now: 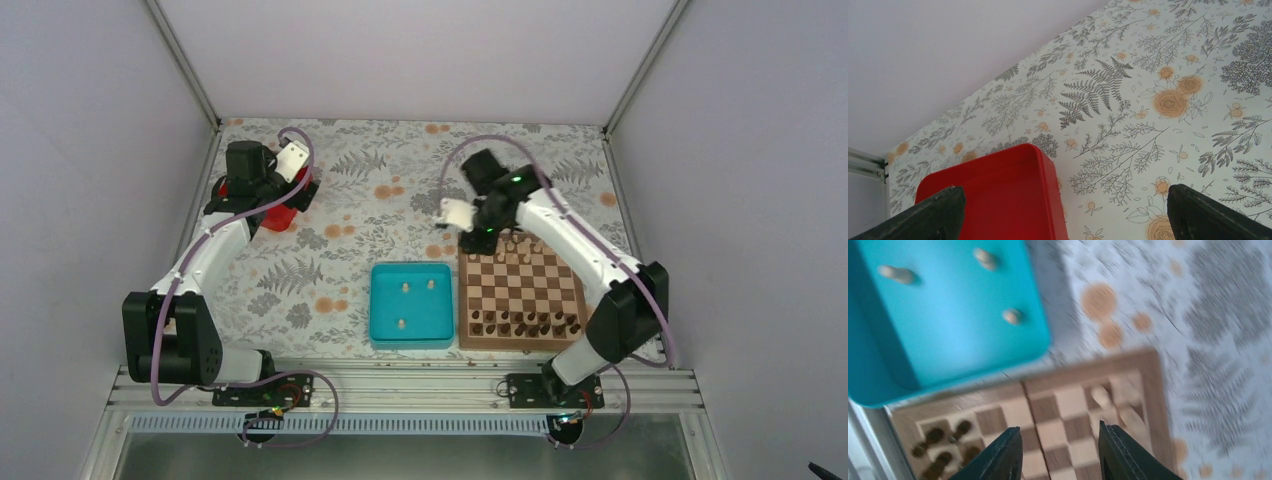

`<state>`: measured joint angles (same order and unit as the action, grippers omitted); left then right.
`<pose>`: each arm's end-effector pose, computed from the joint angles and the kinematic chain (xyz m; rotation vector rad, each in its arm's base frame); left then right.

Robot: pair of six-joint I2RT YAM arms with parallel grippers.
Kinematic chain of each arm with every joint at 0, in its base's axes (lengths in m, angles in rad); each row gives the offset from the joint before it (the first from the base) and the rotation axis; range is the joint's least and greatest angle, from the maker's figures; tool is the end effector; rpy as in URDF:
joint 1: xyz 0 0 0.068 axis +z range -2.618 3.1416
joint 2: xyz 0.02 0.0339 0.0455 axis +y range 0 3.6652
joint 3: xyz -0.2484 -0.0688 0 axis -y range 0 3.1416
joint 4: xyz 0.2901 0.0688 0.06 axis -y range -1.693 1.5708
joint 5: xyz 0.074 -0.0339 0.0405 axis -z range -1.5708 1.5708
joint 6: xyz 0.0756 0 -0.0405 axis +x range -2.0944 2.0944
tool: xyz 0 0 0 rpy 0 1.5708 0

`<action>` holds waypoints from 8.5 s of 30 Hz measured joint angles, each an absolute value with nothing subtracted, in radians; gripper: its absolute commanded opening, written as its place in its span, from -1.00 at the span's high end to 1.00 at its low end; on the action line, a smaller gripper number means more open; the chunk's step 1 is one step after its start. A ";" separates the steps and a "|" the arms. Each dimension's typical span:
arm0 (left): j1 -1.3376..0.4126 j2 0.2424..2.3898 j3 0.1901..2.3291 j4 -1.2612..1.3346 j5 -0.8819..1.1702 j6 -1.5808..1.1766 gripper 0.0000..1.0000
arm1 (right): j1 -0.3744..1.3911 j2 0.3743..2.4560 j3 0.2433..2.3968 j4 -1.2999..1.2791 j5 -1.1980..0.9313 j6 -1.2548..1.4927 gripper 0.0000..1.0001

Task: Set up the chess pieces on the board
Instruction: Pick up the chess piece from the storage box, then place the chess piece on the chessboard, then pick up the chess piece from the storage box, then place the chess piece on the chessboard.

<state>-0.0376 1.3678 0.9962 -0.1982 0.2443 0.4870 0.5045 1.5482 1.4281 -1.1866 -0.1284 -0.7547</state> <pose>0.3851 -0.0328 0.2279 0.6862 2.0077 0.0046 0.3004 0.1769 0.2428 -1.7043 2.2979 0.1351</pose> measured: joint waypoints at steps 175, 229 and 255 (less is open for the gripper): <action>-0.036 1.339 0.996 -0.198 0.253 0.487 -1.00 | 0.928 1.980 1.516 -0.981 -0.075 -0.772 0.11; -0.036 1.339 0.996 -0.199 0.275 0.487 -1.00 | -0.152 1.504 1.143 -1.050 -0.144 -0.938 0.81; -0.036 1.339 0.996 -0.200 0.274 0.487 -1.00 | -0.187 1.663 1.097 -0.936 -0.171 -0.950 0.76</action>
<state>-0.0364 1.3392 0.9958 -0.2001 0.2745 0.4870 -0.1867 1.6634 1.0973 -0.9356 -0.1715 -0.9501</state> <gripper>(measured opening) 0.999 0.118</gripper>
